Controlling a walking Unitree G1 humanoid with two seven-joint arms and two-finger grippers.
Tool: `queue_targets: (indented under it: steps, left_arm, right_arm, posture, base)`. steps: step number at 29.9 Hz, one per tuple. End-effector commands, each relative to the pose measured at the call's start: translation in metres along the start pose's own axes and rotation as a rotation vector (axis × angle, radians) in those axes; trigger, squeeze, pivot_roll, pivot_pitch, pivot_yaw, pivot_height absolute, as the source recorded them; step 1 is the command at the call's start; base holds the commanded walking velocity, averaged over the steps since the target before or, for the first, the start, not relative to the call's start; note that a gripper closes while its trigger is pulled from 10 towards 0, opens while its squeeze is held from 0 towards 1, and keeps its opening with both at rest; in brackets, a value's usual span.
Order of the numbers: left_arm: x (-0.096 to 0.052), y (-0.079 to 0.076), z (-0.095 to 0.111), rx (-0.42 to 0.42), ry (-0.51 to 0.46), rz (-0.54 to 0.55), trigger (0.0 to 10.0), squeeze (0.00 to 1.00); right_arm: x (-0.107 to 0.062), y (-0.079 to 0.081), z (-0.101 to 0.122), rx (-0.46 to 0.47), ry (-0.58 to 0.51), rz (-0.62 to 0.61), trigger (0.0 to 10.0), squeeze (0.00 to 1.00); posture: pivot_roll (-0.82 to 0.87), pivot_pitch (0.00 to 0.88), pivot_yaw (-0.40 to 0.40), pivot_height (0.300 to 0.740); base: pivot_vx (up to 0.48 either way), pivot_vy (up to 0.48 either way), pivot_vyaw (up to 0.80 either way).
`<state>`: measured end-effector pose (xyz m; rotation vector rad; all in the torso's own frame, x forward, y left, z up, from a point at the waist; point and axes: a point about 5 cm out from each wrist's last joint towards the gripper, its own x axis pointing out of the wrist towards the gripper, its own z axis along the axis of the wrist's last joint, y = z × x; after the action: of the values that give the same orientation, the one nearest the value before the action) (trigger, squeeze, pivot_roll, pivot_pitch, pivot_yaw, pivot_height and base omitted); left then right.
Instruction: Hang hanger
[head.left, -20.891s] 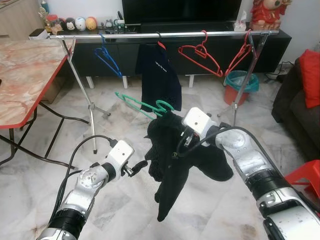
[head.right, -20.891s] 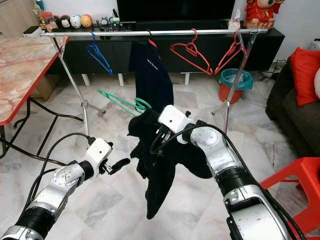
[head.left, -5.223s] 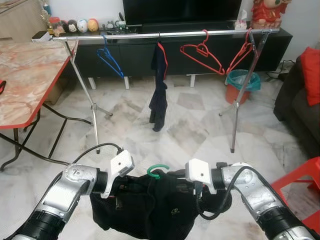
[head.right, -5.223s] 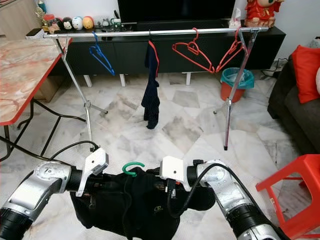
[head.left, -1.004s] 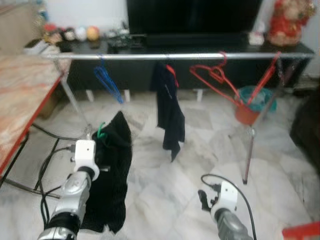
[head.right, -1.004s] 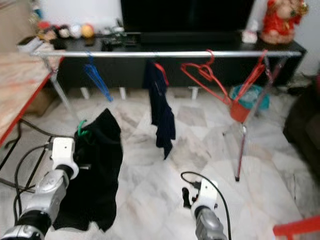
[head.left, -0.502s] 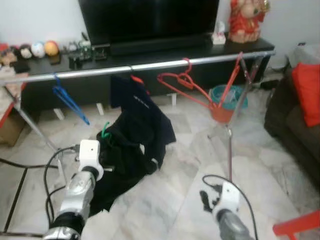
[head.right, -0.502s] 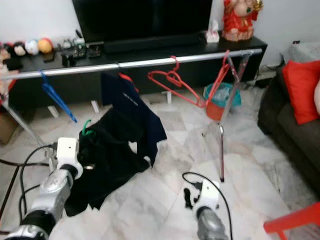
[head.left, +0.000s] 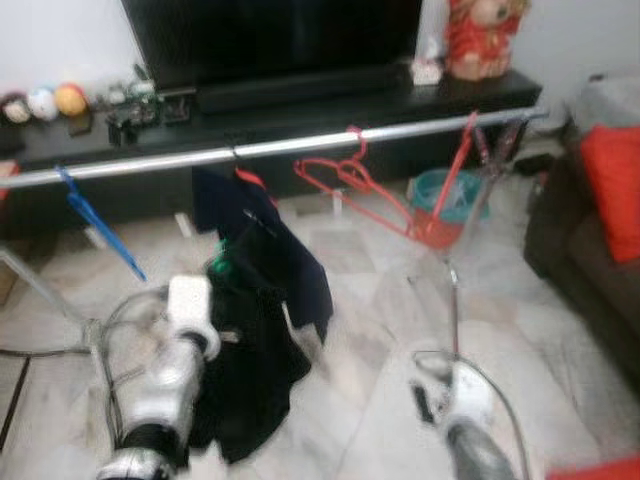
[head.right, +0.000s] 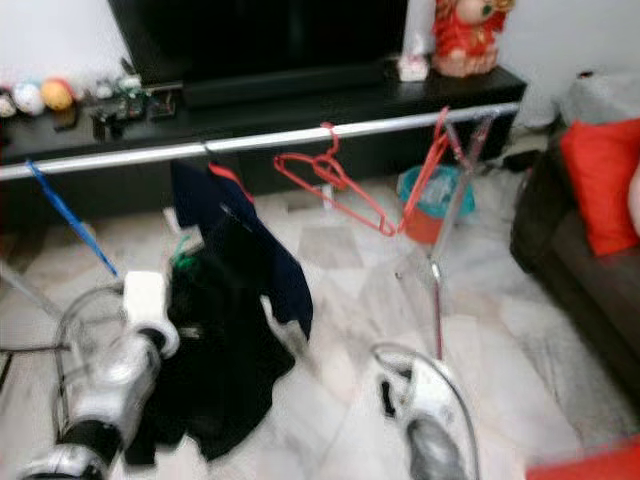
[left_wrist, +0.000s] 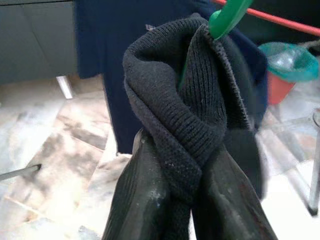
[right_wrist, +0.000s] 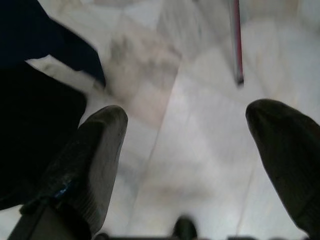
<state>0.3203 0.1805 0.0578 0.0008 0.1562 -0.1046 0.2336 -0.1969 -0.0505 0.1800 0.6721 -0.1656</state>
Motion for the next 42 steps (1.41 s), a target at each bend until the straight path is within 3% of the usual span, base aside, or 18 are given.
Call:
queue_targets:
  steps: [1, 11, 14, 21, 27, 35, 42]
  left_arm:
    - [-0.001, 0.017, 0.010, 0.036, -0.040, 0.054, 10.0, 0.00]
    - [-0.002, 0.023, 0.007, 0.059, -0.021, 0.121, 10.0, 0.00]
    - [-0.003, 0.022, 0.005, 0.068, -0.021, 0.121, 10.0, 0.00]
    - [-0.018, 0.037, -0.006, 0.094, -0.014, 0.167, 10.0, 0.00]
    - [-0.030, 0.049, -0.012, 0.098, -0.011, 0.219, 10.0, 0.00]
    - [-0.031, 0.049, -0.011, 0.098, -0.024, 0.240, 10.0, 0.00]
    - [-0.030, 0.050, -0.008, 0.104, -0.030, 0.269, 10.0, 0.00]
  right_arm:
    - [0.002, 0.019, 0.002, 0.023, -0.011, 0.056, 10.0, 0.00]
    - [0.002, 0.022, 0.001, 0.045, -0.002, 0.085, 10.0, 0.00]
    - [0.001, 0.020, -0.002, -0.010, 0.016, 0.079, 10.0, 0.00]
    - [-0.009, -0.012, -0.028, -0.160, 0.145, -0.045, 10.0, 0.00]
    - [-0.024, -0.035, -0.056, -0.184, 0.241, -0.096, 10.0, 0.00]
    - [-0.033, -0.031, -0.077, -0.213, 0.297, -0.064, 10.0, 0.00]
    - [-0.033, -0.029, -0.078, -0.218, 0.293, -0.046, 10.0, 0.00]
  posture:
    - [-0.06, 0.000, 0.031, 0.740]
    - [-0.06, 0.000, 0.031, 0.740]
    - [-0.06, 0.000, 0.031, 0.740]
    - [-0.06, 0.000, 0.020, 0.740]
    - [-0.07, 0.000, 0.012, 0.740]
    - [-0.07, 0.000, 0.010, 0.740]
    - [-0.07, 0.000, 0.012, 0.740]
  base:
    - [0.330, 0.000, 0.80]
    - [0.213, 0.000, 0.10]
    - [0.000, 0.000, 0.00]
    - [0.000, 0.000, 0.00]
    - [0.000, 0.000, 0.00]
    - [0.000, 0.000, 0.00]
    - [0.000, 0.000, 0.00]
